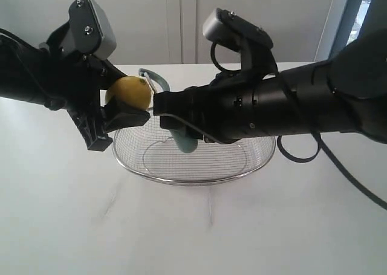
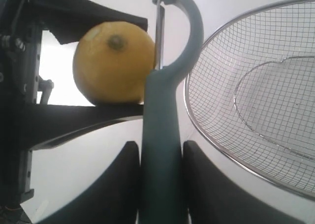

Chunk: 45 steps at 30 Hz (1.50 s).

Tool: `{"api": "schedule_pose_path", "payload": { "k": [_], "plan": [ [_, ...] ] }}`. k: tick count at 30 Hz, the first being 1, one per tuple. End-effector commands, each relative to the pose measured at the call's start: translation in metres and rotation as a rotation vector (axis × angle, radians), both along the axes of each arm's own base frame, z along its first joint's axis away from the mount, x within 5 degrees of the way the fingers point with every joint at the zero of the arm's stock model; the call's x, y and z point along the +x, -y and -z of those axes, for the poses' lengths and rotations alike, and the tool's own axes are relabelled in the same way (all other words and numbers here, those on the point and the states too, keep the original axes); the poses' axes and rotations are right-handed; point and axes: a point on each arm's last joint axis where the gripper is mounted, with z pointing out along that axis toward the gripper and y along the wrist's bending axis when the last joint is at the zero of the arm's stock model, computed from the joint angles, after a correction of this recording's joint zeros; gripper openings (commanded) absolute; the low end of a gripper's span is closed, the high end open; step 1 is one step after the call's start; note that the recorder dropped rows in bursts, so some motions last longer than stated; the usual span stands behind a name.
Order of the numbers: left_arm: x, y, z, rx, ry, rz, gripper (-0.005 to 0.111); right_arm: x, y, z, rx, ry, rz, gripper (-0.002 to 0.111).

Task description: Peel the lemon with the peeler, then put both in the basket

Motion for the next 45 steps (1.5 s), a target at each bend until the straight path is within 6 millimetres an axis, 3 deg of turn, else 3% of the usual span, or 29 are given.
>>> {"api": "schedule_pose_path", "payload": {
  "k": [1,17,24,36,45],
  "plan": [
    [-0.004,0.0,-0.004,-0.028,-0.018,-0.001,0.0,-0.002,0.002,-0.007,0.011,0.027,0.0,0.0],
    [-0.004,-0.001,-0.004,-0.028,-0.019,-0.003,0.0,-0.035,0.03,-0.064,0.103,0.233,-0.009,0.0],
    [-0.004,0.0,-0.004,-0.035,-0.037,-0.003,0.0,-0.046,0.04,-0.074,0.064,0.294,-0.024,0.0],
    [-0.007,0.0,-0.003,-0.028,-0.052,0.022,0.0,-0.035,0.06,-0.062,-0.045,0.263,0.097,0.0],
    [-0.007,0.001,-0.003,-0.028,-0.056,0.027,0.0,-0.017,0.068,-0.02,-0.127,0.142,0.167,0.0]
  ]
}}
